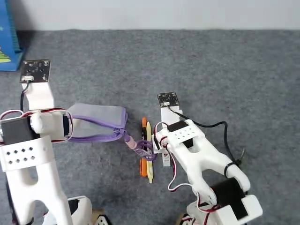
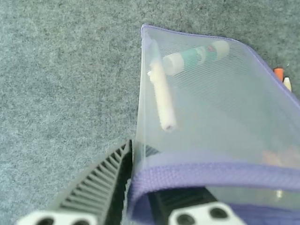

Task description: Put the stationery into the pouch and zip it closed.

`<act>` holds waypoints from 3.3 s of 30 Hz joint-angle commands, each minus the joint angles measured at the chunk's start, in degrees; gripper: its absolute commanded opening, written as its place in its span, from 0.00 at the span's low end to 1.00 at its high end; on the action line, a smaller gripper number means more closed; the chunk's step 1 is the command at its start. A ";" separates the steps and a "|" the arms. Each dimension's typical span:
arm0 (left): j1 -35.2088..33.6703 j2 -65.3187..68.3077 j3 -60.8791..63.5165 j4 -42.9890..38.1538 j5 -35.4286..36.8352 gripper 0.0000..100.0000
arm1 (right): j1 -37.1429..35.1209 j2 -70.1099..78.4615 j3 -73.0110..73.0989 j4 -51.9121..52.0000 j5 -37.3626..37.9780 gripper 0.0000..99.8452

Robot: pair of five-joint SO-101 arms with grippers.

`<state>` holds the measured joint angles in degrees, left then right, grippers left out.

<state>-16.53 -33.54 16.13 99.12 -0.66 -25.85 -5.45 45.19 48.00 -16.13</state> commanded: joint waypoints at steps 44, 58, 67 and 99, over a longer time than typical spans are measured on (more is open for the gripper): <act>-0.35 -0.97 -1.27 0.70 0.26 0.01 | -30.64 -50.95 3.52 -32.75 9.85 0.01; -0.09 -0.88 -1.27 0.79 0.26 0.01 | -26.95 -42.77 17.23 -54.64 14.51 0.01; -0.18 -0.88 -1.27 0.79 0.26 0.01 | -27.21 -43.30 17.49 -50.86 14.86 0.15; -0.35 -0.70 -1.19 0.79 0.26 0.01 | -28.79 -59.47 17.23 -35.21 14.59 0.17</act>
<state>-16.35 -33.54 16.13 99.12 -0.66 -53.71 -63.56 63.56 11.34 -1.89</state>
